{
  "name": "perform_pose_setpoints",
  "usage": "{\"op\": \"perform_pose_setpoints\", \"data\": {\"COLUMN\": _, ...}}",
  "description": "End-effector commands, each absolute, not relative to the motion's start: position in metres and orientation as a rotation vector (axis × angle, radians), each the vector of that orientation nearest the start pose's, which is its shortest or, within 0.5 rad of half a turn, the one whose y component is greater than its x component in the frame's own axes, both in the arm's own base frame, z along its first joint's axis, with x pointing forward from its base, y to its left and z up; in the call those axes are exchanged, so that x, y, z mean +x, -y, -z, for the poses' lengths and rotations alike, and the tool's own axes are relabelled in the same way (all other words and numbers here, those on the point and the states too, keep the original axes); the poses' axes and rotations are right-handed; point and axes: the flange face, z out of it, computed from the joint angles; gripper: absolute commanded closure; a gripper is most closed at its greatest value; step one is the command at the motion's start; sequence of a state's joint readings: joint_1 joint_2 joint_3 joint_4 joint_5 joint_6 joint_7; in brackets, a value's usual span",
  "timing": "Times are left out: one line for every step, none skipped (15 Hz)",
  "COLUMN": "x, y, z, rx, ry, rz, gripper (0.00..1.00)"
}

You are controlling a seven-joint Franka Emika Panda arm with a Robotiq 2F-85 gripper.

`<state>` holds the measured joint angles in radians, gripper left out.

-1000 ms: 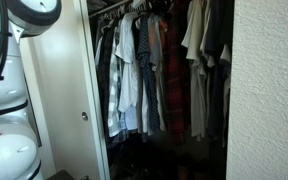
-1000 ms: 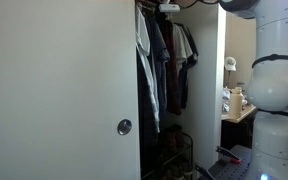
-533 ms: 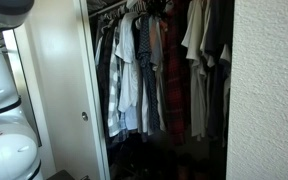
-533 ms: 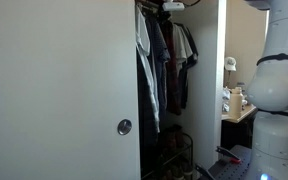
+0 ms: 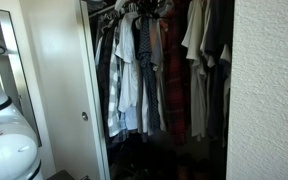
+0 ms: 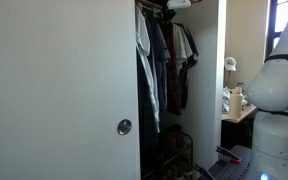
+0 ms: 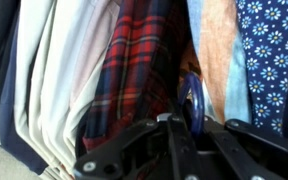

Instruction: Take the clothes hanger and place it to the left on the rail

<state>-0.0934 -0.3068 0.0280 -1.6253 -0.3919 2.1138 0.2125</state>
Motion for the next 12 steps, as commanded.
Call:
{"op": "perform_pose_setpoints", "data": {"x": 0.434, "y": 0.028, "z": -0.815, "rx": -3.189, "ry": -0.394, "rz": 1.442, "gripper": 0.97}}
{"op": "perform_pose_setpoints", "data": {"x": 0.428, "y": 0.024, "z": -0.812, "rx": -3.192, "ry": -0.402, "rz": 1.444, "gripper": 0.97}}
{"op": "perform_pose_setpoints", "data": {"x": 0.421, "y": 0.019, "z": -0.81, "rx": -3.189, "ry": -0.418, "rz": 1.453, "gripper": 0.97}}
{"op": "perform_pose_setpoints", "data": {"x": 0.414, "y": 0.015, "z": -0.807, "rx": -3.191, "ry": -0.423, "rz": 1.455, "gripper": 0.97}}
{"op": "perform_pose_setpoints", "data": {"x": 0.407, "y": 0.009, "z": -0.804, "rx": -3.192, "ry": -0.427, "rz": 1.457, "gripper": 0.97}}
{"op": "perform_pose_setpoints", "data": {"x": 0.402, "y": 0.006, "z": -0.8, "rx": -3.189, "ry": -0.433, "rz": 1.455, "gripper": 0.97}}
{"op": "perform_pose_setpoints", "data": {"x": 0.396, "y": 0.001, "z": -0.797, "rx": -3.186, "ry": -0.438, "rz": 1.455, "gripper": 0.97}}
{"op": "perform_pose_setpoints", "data": {"x": 0.389, "y": -0.003, "z": -0.793, "rx": -3.185, "ry": -0.434, "rz": 1.448, "gripper": 0.97}}
{"op": "perform_pose_setpoints", "data": {"x": 0.383, "y": -0.008, "z": -0.79, "rx": -3.181, "ry": -0.44, "rz": 1.449, "gripper": 0.97}}
{"op": "perform_pose_setpoints", "data": {"x": 0.377, "y": -0.013, "z": -0.787, "rx": -3.182, "ry": -0.44, "rz": 1.446, "gripper": 0.97}}
{"op": "perform_pose_setpoints", "data": {"x": 0.371, "y": -0.017, "z": -0.784, "rx": -3.178, "ry": -0.45, "rz": 1.441, "gripper": 0.97}}
{"op": "perform_pose_setpoints", "data": {"x": 0.366, "y": -0.022, "z": -0.781, "rx": -3.18, "ry": -0.449, "rz": 1.437, "gripper": 0.97}}
